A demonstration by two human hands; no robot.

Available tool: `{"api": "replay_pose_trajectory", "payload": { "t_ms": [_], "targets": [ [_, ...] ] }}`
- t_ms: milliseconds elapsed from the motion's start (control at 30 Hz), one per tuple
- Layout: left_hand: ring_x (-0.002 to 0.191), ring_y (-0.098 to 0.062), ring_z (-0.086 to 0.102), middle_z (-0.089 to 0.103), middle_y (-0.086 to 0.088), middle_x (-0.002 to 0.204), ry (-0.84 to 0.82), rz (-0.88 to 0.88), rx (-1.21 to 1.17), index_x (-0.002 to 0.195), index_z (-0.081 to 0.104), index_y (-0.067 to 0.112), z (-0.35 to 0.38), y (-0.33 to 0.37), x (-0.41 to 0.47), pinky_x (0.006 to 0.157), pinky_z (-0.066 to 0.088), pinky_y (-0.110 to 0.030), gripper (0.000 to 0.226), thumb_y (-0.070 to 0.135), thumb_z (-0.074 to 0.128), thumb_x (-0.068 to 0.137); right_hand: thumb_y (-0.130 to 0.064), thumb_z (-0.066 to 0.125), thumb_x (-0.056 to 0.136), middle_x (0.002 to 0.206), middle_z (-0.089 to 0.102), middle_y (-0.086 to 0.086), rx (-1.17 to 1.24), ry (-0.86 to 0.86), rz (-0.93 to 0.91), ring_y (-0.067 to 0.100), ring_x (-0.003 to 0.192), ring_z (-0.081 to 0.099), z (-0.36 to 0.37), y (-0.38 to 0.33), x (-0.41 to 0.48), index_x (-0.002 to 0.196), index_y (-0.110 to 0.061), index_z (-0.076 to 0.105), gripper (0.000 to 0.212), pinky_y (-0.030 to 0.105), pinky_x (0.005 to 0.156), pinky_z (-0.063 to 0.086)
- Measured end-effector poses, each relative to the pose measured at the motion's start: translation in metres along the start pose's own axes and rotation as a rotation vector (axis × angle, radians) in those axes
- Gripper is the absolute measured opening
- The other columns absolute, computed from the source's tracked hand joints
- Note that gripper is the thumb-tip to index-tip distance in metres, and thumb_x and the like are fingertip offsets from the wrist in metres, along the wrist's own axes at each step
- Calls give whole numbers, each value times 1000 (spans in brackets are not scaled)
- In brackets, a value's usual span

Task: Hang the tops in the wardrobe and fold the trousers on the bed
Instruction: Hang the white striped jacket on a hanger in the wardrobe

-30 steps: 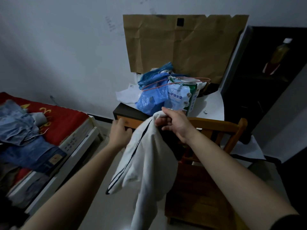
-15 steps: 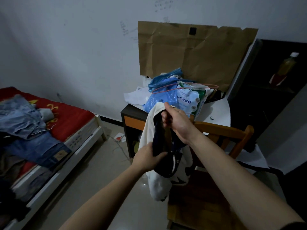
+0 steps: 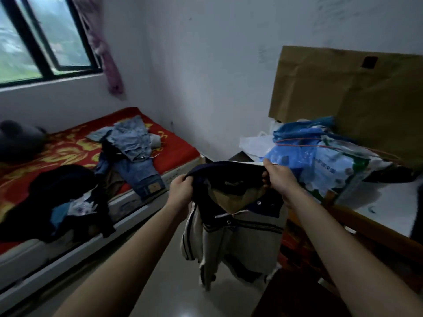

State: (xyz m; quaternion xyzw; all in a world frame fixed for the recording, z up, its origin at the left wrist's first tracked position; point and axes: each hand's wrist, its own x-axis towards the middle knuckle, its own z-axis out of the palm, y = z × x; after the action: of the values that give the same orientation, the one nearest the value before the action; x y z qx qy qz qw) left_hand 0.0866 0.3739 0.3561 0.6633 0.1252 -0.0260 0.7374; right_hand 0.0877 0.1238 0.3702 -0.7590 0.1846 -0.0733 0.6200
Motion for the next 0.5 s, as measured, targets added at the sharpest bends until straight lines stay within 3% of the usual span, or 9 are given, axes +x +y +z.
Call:
{"api": "replay_pose_trajectory", "payload": {
  "t_ms": [100, 200, 233, 300, 400, 433, 500],
  "targets": [
    [70, -26, 63, 67, -15, 80, 154, 23, -46, 87, 68, 6, -26, 9, -19, 63, 50, -31, 25, 8, 44, 96, -42, 50, 102, 71, 64, 4, 57, -177, 60, 14, 58, 60, 35, 1, 2, 80, -15, 63, 37, 26, 49, 51],
    [58, -8, 61, 61, -3, 69, 297, 114, 8, 80, 62, 9, -60, 13, -45, 49, 46, -19, 23, 11, 47, 97, -44, 54, 100, 95, 64, 1, -204, -362, -148, 15, 80, 60, 76, 11, -8, 98, -19, 69, 29, 35, 71, 51],
    [56, -2, 59, 59, 0, 69, 338, 139, 34, 81, 61, 9, -72, 11, -55, 50, 46, -17, 22, 12, 47, 98, -46, 59, 96, 107, 59, 0, -349, -404, -252, 14, 93, 56, 89, 16, -15, 115, -18, 67, 34, 33, 81, 47],
    [55, 2, 58, 58, 2, 68, 431, 184, 60, 82, 59, 10, -98, 7, -78, 52, 46, -14, 21, 11, 46, 99, -50, 72, 85, 130, 45, 5, -532, -436, -444, 20, 117, 47, 118, 26, -36, 138, -17, 50, 65, 33, 100, 40],
    [59, -5, 62, 65, 3, 64, 564, 207, -48, 79, 61, 12, -139, 3, -118, 52, 48, -18, 24, 9, 47, 98, -59, 76, 74, 148, 30, 11, -825, -545, -590, 33, 136, 33, 166, 38, -78, 148, -20, 34, 93, 42, 111, 34],
    [62, -6, 64, 68, 5, 65, 607, 224, -51, 80, 63, 13, -154, 3, -130, 55, 49, -18, 25, 8, 46, 98, -58, 73, 78, 147, 35, 11, -913, -655, -586, 34, 135, 37, 184, 40, -94, 146, -20, 36, 86, 42, 109, 38],
    [63, -2, 64, 70, 8, 66, 695, 268, -40, 83, 62, 14, -187, 5, -156, 57, 49, -15, 25, 7, 44, 100, -43, 62, 93, 132, 57, 12, -923, -875, -526, 33, 123, 53, 219, 40, -128, 131, -16, 55, 47, 40, 98, 47]
  ]
}}
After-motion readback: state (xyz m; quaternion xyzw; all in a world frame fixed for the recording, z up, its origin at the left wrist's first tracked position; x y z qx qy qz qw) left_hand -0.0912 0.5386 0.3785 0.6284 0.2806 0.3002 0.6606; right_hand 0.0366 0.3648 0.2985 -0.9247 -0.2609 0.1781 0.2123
